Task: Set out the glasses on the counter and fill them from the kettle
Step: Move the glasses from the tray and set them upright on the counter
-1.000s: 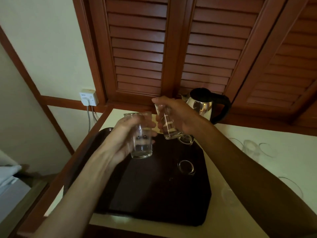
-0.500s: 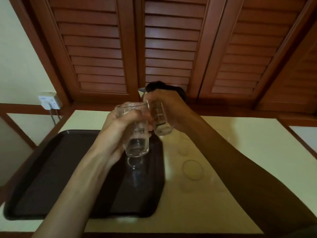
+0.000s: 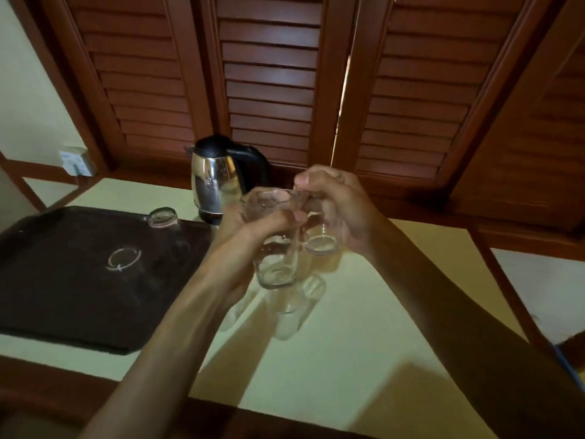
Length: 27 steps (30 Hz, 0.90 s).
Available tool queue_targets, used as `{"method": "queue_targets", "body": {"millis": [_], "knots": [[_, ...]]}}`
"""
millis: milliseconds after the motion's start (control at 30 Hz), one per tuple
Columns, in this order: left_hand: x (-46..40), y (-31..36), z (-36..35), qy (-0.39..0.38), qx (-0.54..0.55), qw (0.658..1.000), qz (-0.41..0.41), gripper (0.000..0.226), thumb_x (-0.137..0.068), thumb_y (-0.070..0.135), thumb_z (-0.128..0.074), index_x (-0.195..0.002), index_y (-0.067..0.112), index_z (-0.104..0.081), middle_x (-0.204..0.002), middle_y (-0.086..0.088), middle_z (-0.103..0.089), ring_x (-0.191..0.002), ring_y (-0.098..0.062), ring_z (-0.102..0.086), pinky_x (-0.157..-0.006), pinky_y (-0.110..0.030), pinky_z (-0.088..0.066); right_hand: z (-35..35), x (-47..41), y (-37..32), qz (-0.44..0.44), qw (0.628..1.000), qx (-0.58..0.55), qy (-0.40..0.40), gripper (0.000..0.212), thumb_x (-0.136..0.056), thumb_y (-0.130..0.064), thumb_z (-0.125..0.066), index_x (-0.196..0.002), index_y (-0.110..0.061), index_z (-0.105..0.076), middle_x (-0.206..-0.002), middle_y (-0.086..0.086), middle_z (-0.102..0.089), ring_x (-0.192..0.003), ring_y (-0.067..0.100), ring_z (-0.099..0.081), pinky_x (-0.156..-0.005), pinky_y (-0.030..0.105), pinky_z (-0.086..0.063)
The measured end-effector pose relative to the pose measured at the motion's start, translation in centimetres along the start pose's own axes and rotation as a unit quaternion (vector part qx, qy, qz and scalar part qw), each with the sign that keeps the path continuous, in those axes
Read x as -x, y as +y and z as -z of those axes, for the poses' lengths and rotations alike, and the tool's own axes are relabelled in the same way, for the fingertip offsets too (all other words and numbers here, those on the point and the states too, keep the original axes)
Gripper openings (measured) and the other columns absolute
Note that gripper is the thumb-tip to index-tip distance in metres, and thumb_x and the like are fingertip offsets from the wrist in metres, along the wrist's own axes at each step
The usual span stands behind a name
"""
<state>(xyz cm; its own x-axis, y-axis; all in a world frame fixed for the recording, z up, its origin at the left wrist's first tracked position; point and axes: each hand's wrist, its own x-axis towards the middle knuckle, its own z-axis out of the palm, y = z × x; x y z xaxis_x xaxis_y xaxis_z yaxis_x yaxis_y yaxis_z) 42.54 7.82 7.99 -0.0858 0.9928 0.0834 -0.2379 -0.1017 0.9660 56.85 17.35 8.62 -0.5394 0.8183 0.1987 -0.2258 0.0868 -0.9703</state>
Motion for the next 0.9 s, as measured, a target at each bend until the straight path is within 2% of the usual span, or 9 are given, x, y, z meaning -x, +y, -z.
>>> {"method": "queue_targets", "body": {"millis": [100,167,233,333,400,533,633,767,900], "knots": [[0.5,-1.2,-3.7,0.018,-0.004,1.000,-0.003,0.056,-0.061,0.011,-0.081,-0.113,0.002,-0.062,-0.093,-0.009,-0.077,-0.086,-0.026,-0.073,-0.084,-0.046,-0.054,3.1,1.7,-0.2,0.010,1.000,0.002,0.006,0.008,-0.084,-0.018,-0.069,-0.079,-0.012,-0.067,-0.064,0.009,-0.066,-0.056,0.022,-0.063,-0.051,0.030,-0.047],[0.8,-2.1,-5.7,0.021,-0.023,0.999,-0.019,0.049,-0.061,0.005,-0.079,-0.108,0.010,-0.064,-0.089,-0.008,-0.078,-0.084,-0.021,-0.075,-0.077,-0.032,-0.057,5.1,2.6,-0.1,0.014,1.000,-0.002,0.007,0.006,-0.078,-0.023,-0.073,-0.078,-0.018,-0.071,-0.068,0.006,-0.066,-0.061,0.021,-0.064,-0.056,0.031,-0.050],[1.0,-3.1,-7.6,0.026,-0.034,0.999,-0.029,0.046,-0.065,-0.001,-0.081,-0.106,0.008,-0.063,-0.092,-0.008,-0.078,-0.087,-0.019,-0.077,-0.074,-0.026,-0.059,6.9,3.2,0.4,0.019,1.000,-0.006,0.008,0.006,-0.079,-0.024,-0.074,-0.080,-0.019,-0.071,-0.073,0.004,-0.065,-0.067,0.019,-0.064,-0.062,0.033,-0.051],[1.2,-5.5,-9.7,0.022,-0.041,0.999,-0.024,0.048,-0.071,-0.015,-0.081,-0.111,0.002,-0.059,-0.095,-0.010,-0.075,-0.091,-0.017,-0.074,-0.085,-0.035,-0.064,9.1,3.9,1.4,0.019,1.000,-0.019,0.014,0.008,-0.078,-0.026,-0.075,-0.079,-0.019,-0.070,-0.074,0.005,-0.064,-0.068,0.018,-0.064,-0.063,0.032,-0.051],[1.3,-7.4,-10.6,0.024,-0.045,0.999,-0.019,0.049,-0.071,-0.019,-0.080,-0.111,0.002,-0.059,-0.091,-0.007,-0.071,-0.088,-0.014,-0.069,-0.087,-0.035,-0.061,10.1,4.1,2.1,0.012,0.999,-0.016,0.025,0.015,-0.071,-0.031,-0.076,-0.077,-0.019,-0.070,-0.072,0.007,-0.066,-0.066,0.020,-0.064,-0.064,0.033,-0.050],[1.9,-11.6,-11.1,0.036,-0.080,0.996,-0.013,0.053,-0.068,-0.013,-0.083,-0.111,0.009,-0.059,-0.087,-0.003,-0.067,-0.080,-0.015,-0.061,-0.081,-0.031,-0.052,11.9,4.2,4.0,0.006,0.999,-0.007,0.039,0.033,-0.069,-0.032,-0.079,-0.086,-0.009,-0.064,-0.075,0.016,-0.067,-0.063,0.029,-0.063,-0.062,0.036,-0.051],[2.1,-13.8,-10.8,0.062,-0.105,0.992,-0.013,0.055,-0.068,-0.016,-0.083,-0.111,0.009,-0.060,-0.088,-0.004,-0.066,-0.079,-0.013,-0.061,-0.077,-0.026,-0.052,12.3,4.1,5.9,-0.002,0.999,0.003,0.053,0.039,-0.067,-0.033,-0.082,-0.089,-0.007,-0.063,-0.079,0.010,-0.071,-0.068,0.026,-0.067,-0.067,0.041,-0.052],[2.2,-15.3,-10.5,0.089,-0.127,0.987,-0.033,0.056,-0.065,-0.018,-0.084,-0.108,0.012,-0.062,-0.090,-0.003,-0.067,-0.083,-0.014,-0.065,-0.078,-0.025,-0.053,12.4,4.3,8.3,0.002,0.998,0.007,0.056,0.044,-0.067,-0.031,-0.085,-0.090,-0.003,-0.060,-0.079,0.009,-0.070,-0.068,0.027,-0.064,-0.064,0.036,-0.050],[2.5,-16.3,-10.6,0.097,-0.133,0.986,-0.036,0.051,-0.063,-0.005,-0.084,-0.107,0.007,-0.060,-0.090,-0.016,-0.066,-0.083,-0.018,-0.064,-0.078,-0.032,-0.053,12.3,4.4,10.1,0.025,0.998,0.034,0.053,0.041,-0.067,-0.030,-0.087,-0.087,-0.006,-0.061,-0.085,0.005,-0.066,-0.084,0.020,-0.061,-0.077,0.034,-0.050]]}}
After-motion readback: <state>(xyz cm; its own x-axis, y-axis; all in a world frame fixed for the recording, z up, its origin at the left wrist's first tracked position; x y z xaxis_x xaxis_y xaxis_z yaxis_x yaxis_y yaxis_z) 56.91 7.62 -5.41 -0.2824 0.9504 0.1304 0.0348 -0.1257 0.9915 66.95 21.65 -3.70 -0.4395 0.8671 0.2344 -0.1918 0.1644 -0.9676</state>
